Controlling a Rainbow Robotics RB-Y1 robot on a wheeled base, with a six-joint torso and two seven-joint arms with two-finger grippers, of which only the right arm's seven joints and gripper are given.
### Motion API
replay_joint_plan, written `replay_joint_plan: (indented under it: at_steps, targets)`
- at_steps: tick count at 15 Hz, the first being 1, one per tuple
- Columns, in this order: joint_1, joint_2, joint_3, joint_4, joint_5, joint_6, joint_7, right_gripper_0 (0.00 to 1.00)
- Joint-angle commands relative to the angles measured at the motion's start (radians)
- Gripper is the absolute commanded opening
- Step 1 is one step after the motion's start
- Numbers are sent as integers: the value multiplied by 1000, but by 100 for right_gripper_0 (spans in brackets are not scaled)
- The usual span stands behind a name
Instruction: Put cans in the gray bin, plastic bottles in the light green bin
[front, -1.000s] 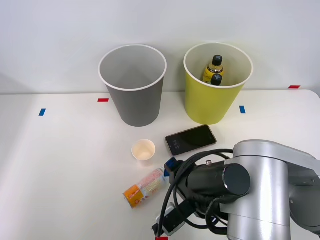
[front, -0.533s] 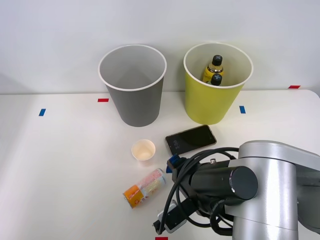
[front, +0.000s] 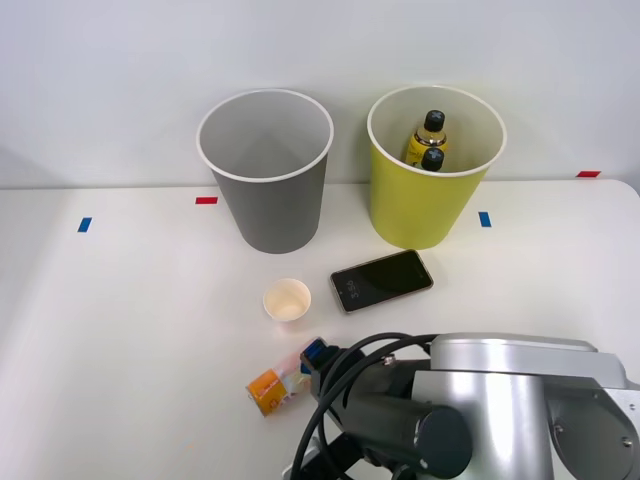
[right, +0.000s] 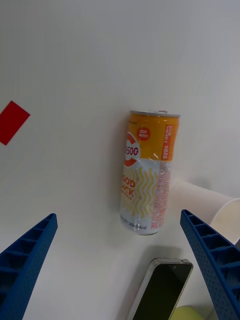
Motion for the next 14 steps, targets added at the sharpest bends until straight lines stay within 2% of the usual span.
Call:
replay_joint_plan:
  at_steps: [1,6,8,14]
  targets:
    - [-47,26,31,54,7,-21,-21,85]
    - [-124,77,80,146,-8,-21,-39,85]
    - [-147,86,80,173,-48,-22,-42,85]
    - [-147,118,89,215,-68,-27,-38,85]
